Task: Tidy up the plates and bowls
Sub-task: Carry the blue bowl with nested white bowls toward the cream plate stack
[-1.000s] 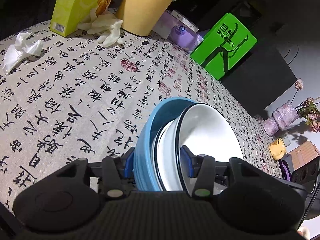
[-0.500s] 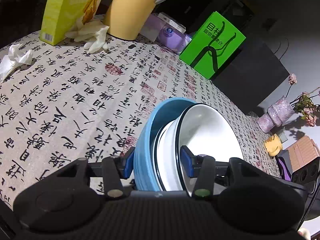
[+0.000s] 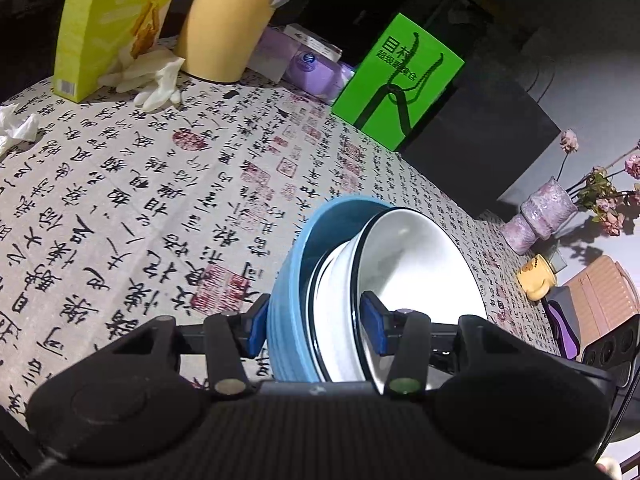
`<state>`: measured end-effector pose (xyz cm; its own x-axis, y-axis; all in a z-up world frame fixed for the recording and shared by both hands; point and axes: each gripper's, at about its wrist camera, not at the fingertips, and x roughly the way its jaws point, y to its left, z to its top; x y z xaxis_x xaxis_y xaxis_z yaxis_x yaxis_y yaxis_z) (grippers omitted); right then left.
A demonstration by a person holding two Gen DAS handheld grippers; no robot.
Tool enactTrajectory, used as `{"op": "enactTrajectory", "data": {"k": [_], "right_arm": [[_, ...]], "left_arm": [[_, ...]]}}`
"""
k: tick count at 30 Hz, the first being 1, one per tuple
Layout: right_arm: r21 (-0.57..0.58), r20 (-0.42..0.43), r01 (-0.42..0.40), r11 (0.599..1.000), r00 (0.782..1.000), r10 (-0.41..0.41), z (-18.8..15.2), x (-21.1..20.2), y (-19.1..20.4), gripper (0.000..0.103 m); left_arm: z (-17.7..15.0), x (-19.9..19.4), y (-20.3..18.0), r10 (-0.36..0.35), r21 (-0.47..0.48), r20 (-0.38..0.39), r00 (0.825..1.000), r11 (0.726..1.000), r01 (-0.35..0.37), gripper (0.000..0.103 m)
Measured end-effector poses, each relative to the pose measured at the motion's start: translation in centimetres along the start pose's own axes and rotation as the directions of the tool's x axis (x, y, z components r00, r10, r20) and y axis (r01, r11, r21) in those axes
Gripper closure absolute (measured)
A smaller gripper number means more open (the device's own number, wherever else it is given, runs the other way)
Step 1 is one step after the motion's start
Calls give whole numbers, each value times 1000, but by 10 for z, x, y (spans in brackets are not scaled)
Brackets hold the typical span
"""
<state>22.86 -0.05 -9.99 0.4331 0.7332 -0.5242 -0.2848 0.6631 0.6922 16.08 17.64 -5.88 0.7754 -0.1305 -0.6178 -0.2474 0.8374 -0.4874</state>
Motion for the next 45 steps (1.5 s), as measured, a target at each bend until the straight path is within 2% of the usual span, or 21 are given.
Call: {"op": "enactTrajectory", "data": {"k": [45], "right_arm": [[75, 142, 7, 997, 990, -18, 8, -96, -67, 62]], "left_arm": [[-31, 21, -114, -29, 129, -18, 999, 991, 31, 55]]}}
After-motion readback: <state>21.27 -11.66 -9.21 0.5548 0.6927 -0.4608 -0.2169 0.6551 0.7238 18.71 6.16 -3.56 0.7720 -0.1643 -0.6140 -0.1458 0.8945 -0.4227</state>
